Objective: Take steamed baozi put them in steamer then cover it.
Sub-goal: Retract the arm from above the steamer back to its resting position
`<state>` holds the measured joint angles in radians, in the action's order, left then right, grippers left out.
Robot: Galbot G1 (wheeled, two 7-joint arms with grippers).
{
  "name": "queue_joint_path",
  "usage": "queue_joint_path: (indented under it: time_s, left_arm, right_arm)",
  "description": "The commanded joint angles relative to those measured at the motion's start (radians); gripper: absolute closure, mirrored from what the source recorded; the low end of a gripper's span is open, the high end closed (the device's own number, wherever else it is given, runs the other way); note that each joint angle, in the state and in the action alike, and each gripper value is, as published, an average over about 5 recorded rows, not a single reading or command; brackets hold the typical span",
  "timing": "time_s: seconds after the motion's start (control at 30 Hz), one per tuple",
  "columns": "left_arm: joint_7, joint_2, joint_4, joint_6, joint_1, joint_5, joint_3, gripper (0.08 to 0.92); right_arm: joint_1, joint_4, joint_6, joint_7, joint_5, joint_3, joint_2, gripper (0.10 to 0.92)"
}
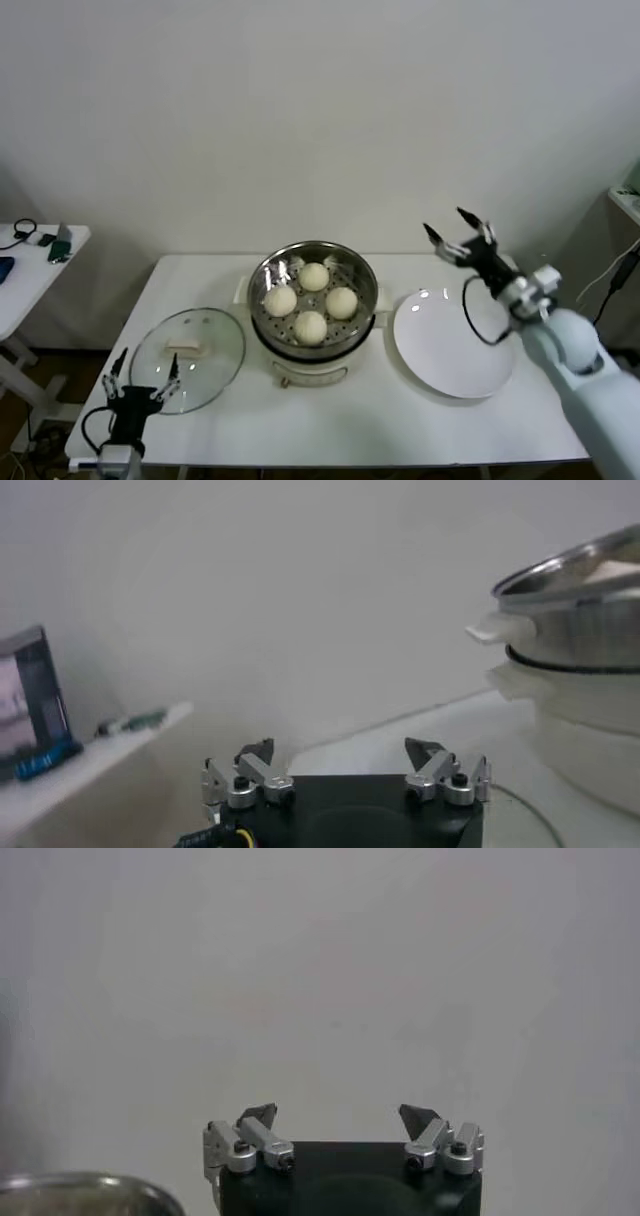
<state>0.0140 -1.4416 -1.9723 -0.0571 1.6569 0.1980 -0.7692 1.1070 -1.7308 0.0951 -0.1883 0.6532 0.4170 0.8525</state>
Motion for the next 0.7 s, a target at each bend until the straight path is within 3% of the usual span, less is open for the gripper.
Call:
queue_joint_path:
  time_s: [0.03,0.17,0.37,0.7]
  left_arm:
    - [0.046,0.02,0.006,-0.058,-0.003,0.248,-0.005,0.177]
    - [0.104,0.045,-0.001,-0.066,0.009,0.361,-0.016,0.177]
    - [0.394,0.12,0.037,-0.002,0.023,0.849,0.011,0.177]
    - [0.414,0.123,0.27,-0.049,-0.082,1.13,0.075,0.177]
  right_arm:
    - [0.63,-0.069,0.24,0.016,-0.123,0.311,0.254,0.203]
    - [0.665,-0.066,0.281,0.021,-0.163,0.272,0.319,0.203]
    - [0.664,-0.017,0.333,0.062,-0.242,0.229,0.393,0.203]
    - [0.643,0.013,0.348,0.103,-0.27,0.155,0.461,0.203]
